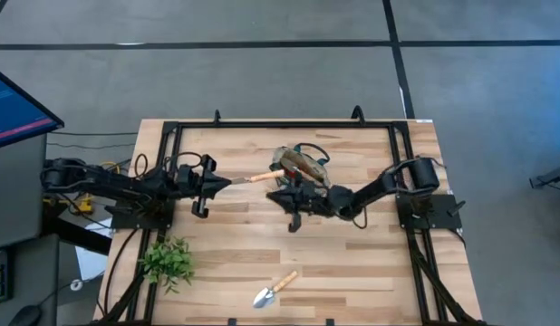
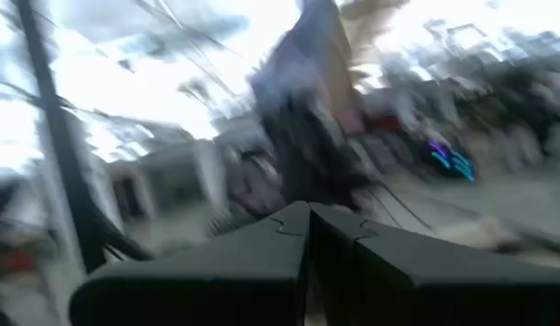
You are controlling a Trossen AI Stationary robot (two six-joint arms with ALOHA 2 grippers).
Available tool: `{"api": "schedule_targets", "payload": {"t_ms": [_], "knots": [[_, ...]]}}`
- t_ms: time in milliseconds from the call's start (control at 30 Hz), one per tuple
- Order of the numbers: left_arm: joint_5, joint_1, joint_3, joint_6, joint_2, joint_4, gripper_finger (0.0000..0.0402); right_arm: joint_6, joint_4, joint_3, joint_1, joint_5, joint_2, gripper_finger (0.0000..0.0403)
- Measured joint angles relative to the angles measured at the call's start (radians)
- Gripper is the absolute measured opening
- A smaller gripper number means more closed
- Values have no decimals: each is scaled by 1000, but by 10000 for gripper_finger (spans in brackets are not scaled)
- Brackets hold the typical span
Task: Pick & Place Garden tools in Gardening bag
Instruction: Put the brown trowel into the gardening bag
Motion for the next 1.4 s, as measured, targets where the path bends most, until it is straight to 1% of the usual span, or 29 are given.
{"api": "schedule_targets", "payload": {"t_ms": [67,200,300,467,533,600,900,1033,1167,1400], "knots": [[7,-1,-1,-2,1,-5,1,-1,-5,40,-9,-42,-11,0],[17,-2,0,-5,0,1,1,-15,-66,37,-31,-127,-16,0],[17,-2,0,-5,-7,16,1,-15,-54,11,-29,-131,-51,1],[43,-1,0,-5,-10,21,1,-15,-62,3,-28,-129,-63,9],[44,-1,0,-6,-10,21,1,-15,-44,3,-28,-129,-65,26],[44,-1,0,-8,-10,23,1,-15,-35,3,-29,-129,-65,51],[43,-1,0,-8,-10,24,1,-15,22,3,-35,-132,-65,187],[43,-1,0,-8,-10,26,1,-16,22,27,-36,-133,-65,220],[43,-1,0,-8,-10,28,1,-40,11,63,-38,-158,-65,225],[57,-2,0,-34,-10,30,1,-50,-23,89,-46,-157,-65,203]]}}
